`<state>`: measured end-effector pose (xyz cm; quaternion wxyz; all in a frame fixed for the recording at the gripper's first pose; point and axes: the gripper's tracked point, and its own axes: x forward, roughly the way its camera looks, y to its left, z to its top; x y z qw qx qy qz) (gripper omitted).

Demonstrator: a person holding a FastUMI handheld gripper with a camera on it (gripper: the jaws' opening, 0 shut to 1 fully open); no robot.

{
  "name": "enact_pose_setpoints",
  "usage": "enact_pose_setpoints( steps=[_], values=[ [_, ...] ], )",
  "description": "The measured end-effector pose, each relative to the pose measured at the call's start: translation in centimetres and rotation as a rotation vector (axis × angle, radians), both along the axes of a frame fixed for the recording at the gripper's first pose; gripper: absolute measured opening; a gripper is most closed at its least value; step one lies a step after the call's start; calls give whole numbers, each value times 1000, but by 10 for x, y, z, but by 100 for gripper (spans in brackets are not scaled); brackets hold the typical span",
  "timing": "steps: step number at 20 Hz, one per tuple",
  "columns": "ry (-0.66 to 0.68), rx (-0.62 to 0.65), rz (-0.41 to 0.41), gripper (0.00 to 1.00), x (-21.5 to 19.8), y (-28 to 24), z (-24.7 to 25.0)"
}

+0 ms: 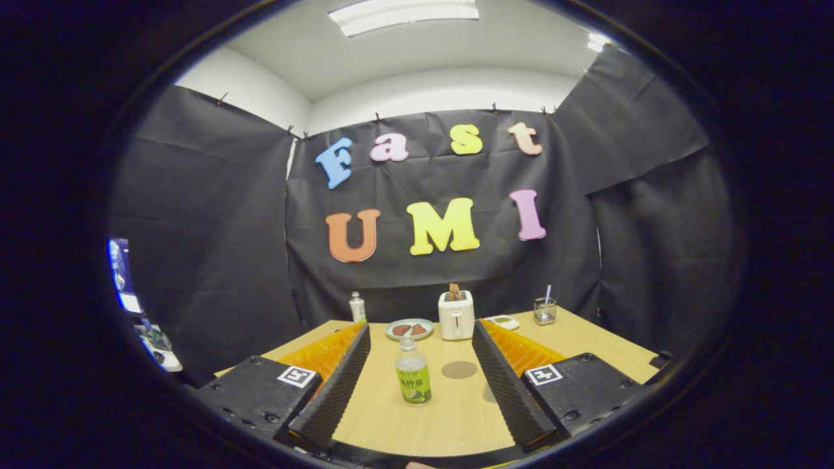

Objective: Take the bottle from table, then pour the juice into the cup, finally place the bottle on the coaster

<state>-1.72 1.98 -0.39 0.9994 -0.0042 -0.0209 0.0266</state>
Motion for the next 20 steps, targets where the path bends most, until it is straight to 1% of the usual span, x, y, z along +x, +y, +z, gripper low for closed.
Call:
enact_pose_setpoints(
  steps=[3,8,10,15,20],
  values=[
    [13,-10,-12,100,8,1,-9],
    [75,-4,-73,100,33,-5,-42],
    [100,-29,-65,100,47,1,-58],
    [174,-95,-82,100,80,4,-98],
    [177,-80,-101,100,105,15,-118]
  ],
)
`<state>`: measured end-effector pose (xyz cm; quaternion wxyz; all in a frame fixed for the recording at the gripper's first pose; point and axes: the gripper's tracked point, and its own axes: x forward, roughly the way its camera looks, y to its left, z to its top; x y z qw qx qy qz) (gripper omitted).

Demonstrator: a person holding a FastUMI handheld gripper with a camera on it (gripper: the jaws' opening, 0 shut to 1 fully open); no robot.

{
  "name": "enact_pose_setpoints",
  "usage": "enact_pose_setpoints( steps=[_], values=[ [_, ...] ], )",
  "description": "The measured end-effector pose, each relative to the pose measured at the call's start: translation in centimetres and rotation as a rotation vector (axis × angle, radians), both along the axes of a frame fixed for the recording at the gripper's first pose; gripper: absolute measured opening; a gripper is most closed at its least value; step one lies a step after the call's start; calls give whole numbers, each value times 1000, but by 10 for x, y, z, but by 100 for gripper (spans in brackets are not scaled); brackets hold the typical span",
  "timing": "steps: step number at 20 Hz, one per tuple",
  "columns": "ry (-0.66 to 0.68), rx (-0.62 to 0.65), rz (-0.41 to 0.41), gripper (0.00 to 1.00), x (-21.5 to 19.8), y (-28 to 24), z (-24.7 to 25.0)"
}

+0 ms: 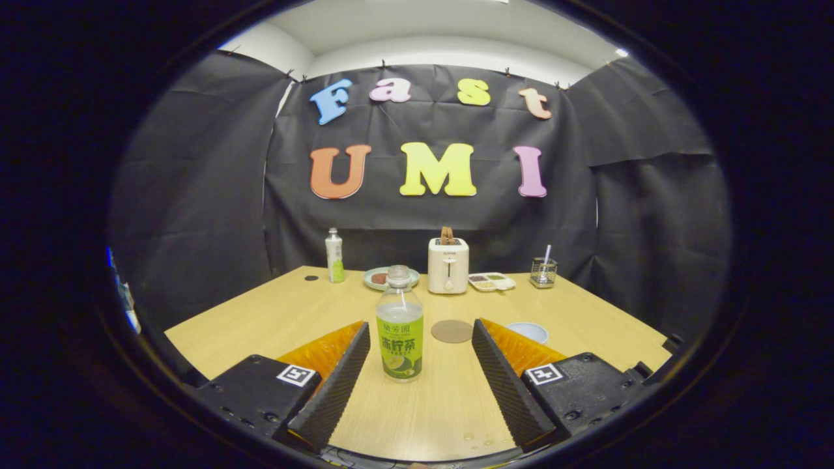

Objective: Take the bottle from table, then pour the juice into the cup, finally place the bottle on the coaster

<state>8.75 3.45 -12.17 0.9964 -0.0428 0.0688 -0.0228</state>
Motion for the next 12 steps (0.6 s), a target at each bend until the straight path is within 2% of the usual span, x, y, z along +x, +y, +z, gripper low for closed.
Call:
enact_pose_setpoints(
  steps=[3,12],
  values=[
    [-13,10,7,100,15,10,-7],
    [11,53,-46,100,69,14,-38]
  ],
)
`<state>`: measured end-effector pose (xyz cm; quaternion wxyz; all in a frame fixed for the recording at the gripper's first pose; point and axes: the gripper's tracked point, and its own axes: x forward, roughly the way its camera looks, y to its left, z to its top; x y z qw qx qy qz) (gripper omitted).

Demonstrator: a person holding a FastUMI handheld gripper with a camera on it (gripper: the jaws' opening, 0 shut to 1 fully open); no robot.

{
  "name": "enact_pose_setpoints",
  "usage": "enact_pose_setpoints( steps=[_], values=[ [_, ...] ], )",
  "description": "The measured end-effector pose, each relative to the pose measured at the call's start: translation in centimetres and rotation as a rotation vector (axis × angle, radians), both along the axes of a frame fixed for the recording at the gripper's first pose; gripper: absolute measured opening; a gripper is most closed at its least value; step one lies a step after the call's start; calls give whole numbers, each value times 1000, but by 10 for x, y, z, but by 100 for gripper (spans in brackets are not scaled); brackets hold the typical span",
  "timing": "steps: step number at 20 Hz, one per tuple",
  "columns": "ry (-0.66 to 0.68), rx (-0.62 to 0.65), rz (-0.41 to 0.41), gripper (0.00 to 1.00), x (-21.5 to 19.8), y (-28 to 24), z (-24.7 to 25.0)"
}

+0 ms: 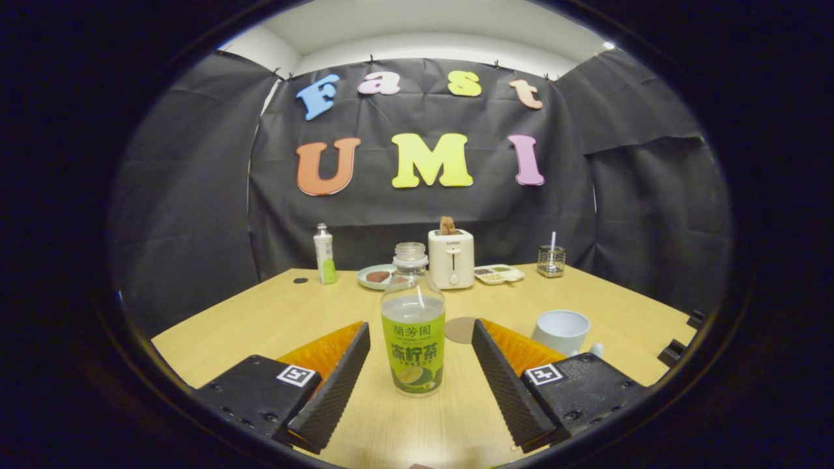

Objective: Take the bottle from table, then pour the juice into the cup, finally place the bottle on the coaster

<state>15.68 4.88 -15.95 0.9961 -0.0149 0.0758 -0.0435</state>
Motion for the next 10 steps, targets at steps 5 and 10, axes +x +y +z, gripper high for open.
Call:
enact_pose_setpoints(
  steps=[5,10],
  values=[
    [29,22,-12,100,29,1,-10],
    [67,46,-20,100,47,1,-15]
  ],
)
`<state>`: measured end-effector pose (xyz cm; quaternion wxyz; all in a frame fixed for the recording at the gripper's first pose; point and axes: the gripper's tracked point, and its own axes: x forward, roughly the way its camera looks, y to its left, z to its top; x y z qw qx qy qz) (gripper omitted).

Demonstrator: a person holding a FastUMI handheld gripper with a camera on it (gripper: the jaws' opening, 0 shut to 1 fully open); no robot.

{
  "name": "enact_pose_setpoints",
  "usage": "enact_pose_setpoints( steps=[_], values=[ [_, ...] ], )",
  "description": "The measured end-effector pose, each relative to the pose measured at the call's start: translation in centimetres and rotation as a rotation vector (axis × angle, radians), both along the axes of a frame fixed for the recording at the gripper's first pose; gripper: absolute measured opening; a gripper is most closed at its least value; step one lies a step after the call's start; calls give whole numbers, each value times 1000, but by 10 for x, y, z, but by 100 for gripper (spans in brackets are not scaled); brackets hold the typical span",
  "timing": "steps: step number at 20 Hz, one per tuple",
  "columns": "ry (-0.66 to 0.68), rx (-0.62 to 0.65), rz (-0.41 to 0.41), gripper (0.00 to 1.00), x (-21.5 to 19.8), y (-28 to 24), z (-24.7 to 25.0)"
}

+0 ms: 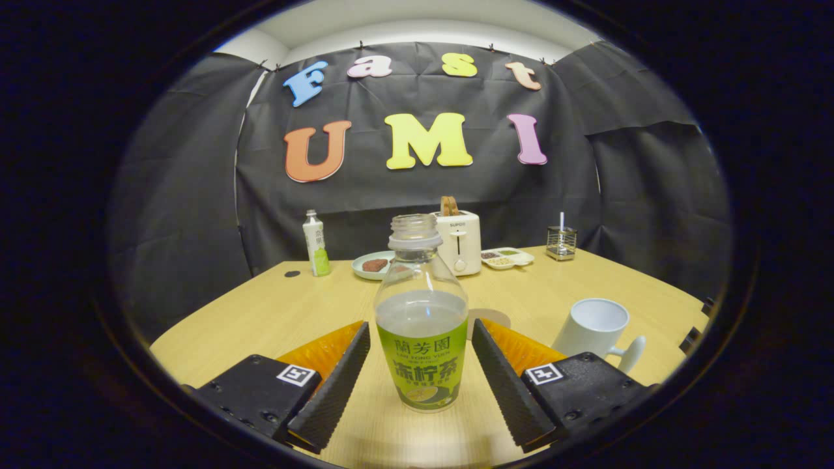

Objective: Take the bottle from table, then pour the juice into the cup, finally place the bottle on the coaster

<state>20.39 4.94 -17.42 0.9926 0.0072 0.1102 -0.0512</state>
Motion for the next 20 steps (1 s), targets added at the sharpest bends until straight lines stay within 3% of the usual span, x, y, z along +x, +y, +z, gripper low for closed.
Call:
enact_pose_setpoints(
  steps=[6,9,14,20],
  values=[
    [39,38,6,100,6,-1,-6],
    [14,56,24,85,7,1,-5],
    [19,112,62,81,1,7,0],
    [-29,284,161,80,-12,20,24]
  ],
)
